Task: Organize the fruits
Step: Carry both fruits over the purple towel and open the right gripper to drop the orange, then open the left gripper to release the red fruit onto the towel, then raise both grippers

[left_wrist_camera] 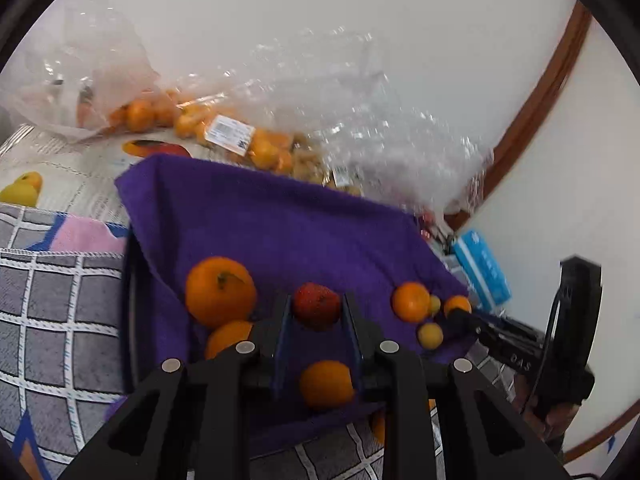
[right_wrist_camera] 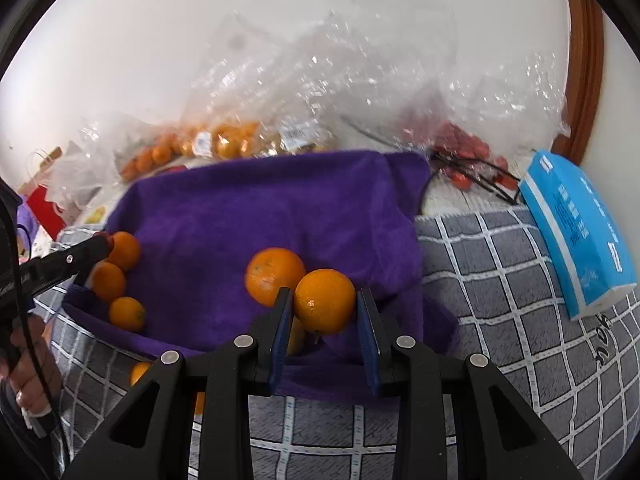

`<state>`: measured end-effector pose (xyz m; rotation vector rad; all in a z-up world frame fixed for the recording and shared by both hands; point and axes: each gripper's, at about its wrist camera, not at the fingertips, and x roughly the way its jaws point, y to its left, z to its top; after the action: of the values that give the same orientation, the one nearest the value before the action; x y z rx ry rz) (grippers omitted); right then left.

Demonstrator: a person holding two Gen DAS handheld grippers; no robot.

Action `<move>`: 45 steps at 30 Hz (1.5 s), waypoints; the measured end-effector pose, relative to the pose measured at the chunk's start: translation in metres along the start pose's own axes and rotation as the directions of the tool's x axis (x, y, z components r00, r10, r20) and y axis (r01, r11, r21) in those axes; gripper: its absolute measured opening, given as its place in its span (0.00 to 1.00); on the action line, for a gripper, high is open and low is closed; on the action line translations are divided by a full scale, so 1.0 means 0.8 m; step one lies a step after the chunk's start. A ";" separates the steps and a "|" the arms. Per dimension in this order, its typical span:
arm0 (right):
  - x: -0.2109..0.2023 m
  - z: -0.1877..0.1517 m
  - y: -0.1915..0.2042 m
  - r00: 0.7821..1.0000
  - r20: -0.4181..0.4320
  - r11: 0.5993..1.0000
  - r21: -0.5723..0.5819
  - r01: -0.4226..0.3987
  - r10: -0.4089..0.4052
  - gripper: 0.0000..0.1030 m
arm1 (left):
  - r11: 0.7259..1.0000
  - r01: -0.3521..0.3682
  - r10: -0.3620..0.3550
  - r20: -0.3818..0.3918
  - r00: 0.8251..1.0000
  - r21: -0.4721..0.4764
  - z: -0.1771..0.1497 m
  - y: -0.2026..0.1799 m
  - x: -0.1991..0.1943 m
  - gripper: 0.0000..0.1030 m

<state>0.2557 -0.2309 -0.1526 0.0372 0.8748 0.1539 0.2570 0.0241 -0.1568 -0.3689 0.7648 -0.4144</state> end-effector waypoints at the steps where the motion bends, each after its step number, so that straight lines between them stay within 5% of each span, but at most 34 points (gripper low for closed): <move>1: 0.002 0.000 0.000 1.000 -0.008 1.000 -0.001 0.000 0.000 0.31 | 1.000 -0.010 0.010 -0.008 1.000 0.014 -0.002 -0.004 0.002 0.23; 17: 0.001 -0.001 0.000 0.999 0.036 1.000 0.017 -0.026 0.025 0.32 | 0.983 -0.131 0.141 -0.066 0.988 0.130 -0.018 -0.032 0.023 0.23; 21: -0.012 0.001 -0.004 0.994 0.106 0.998 0.043 -0.044 0.040 0.46 | 0.979 -0.152 0.161 -0.057 0.985 0.137 -0.019 -0.034 0.022 0.23; 38: -0.014 0.001 -0.001 0.985 0.165 0.994 0.093 -0.061 0.045 0.51 | 0.975 -0.173 0.178 -0.029 0.984 0.137 -0.017 -0.034 0.020 0.23; 45: -0.020 -0.003 0.011 0.977 0.199 0.996 0.043 -0.080 0.070 0.57 | 0.990 -0.107 0.105 0.026 0.994 0.091 -0.009 -0.029 -0.001 0.37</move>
<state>0.2426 -0.2248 -0.1408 0.1315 0.6788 0.1952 0.2459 0.0032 -0.1508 -0.2447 0.7381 -0.3439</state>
